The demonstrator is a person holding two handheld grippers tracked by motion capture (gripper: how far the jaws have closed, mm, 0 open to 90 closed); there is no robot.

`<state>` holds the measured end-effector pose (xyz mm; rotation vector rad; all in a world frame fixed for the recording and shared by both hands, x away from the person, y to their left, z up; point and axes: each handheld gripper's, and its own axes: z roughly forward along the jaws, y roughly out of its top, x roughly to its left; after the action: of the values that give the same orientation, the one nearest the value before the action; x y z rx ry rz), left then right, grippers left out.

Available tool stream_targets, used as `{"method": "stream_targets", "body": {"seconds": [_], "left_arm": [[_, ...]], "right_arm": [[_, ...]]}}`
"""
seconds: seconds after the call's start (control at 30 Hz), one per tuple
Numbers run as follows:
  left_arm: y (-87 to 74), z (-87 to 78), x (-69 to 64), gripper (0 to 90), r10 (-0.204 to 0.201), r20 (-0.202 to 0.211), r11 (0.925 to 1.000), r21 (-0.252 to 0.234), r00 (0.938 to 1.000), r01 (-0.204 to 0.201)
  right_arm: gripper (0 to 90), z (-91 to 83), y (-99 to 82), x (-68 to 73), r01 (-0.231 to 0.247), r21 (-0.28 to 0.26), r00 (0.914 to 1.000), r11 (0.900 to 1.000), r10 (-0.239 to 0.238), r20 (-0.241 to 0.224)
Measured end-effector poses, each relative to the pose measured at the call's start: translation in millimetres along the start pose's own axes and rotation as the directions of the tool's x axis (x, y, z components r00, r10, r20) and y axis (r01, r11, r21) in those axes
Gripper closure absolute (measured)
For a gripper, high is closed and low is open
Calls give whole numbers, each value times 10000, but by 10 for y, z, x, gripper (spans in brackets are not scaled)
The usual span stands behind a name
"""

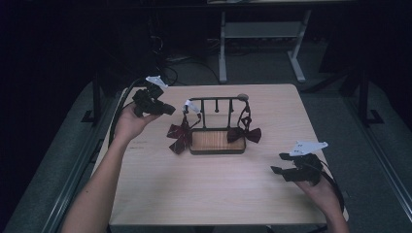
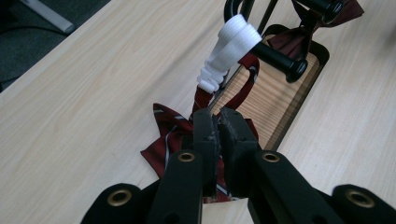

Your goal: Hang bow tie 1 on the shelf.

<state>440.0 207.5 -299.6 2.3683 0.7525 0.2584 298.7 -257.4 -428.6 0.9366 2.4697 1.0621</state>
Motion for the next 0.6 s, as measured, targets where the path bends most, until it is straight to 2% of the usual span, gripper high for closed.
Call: {"method": "stream_targets", "body": {"seconds": [0.17,0.23,0.37,0.6], "left_arm": [[-75,15,24,820,-133,77,9999,-24,9999,134],[-91,24,26,809,-108,62,9998,165,9999,107],[-138,23,16,796,-198,37,9998,-26,9998,198],[-201,23,6,773,-241,43,9997,-30,9997,241]], "right_arm": [[380,2,-7,-21,-83,-5,10000,10000,83,4],[375,13,-6,-36,-103,-17,9999,9999,103,3],[368,37,5,-53,-63,27,10000,10000,62,49],[353,69,32,-64,-53,45,10000,10000,53,80]]}}
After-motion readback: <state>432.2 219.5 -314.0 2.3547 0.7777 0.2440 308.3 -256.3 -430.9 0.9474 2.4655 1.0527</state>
